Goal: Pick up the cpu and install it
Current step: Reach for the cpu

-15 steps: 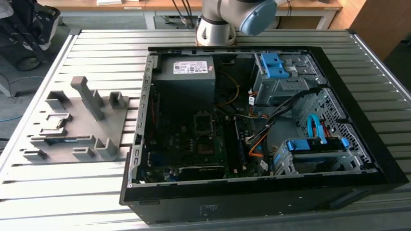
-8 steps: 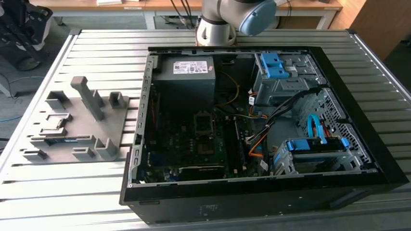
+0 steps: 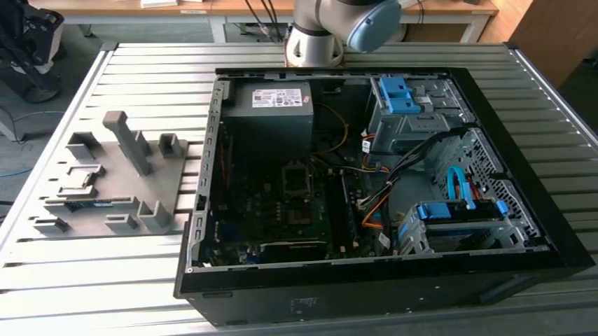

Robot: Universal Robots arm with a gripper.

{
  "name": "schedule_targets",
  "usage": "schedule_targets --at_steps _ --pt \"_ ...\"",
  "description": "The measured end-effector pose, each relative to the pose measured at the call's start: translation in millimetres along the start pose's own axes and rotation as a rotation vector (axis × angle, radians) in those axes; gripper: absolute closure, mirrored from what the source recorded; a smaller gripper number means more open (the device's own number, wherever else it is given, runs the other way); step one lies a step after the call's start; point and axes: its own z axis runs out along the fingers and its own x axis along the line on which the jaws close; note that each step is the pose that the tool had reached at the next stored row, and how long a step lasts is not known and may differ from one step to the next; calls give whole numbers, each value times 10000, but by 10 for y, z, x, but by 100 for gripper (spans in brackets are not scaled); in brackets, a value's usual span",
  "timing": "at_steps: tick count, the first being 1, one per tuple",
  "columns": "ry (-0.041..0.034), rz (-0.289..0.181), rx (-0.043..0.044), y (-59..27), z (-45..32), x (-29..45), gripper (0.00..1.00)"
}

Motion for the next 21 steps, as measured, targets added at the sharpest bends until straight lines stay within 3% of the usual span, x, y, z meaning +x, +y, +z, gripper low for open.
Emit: schedule_targets --at_steps 6,12,21 --pt "-2 0 -2 -8 12 99 90" --pt "0 -1 0 -13 108 106 90" --pt "0 0 0 -16 179 112 90"
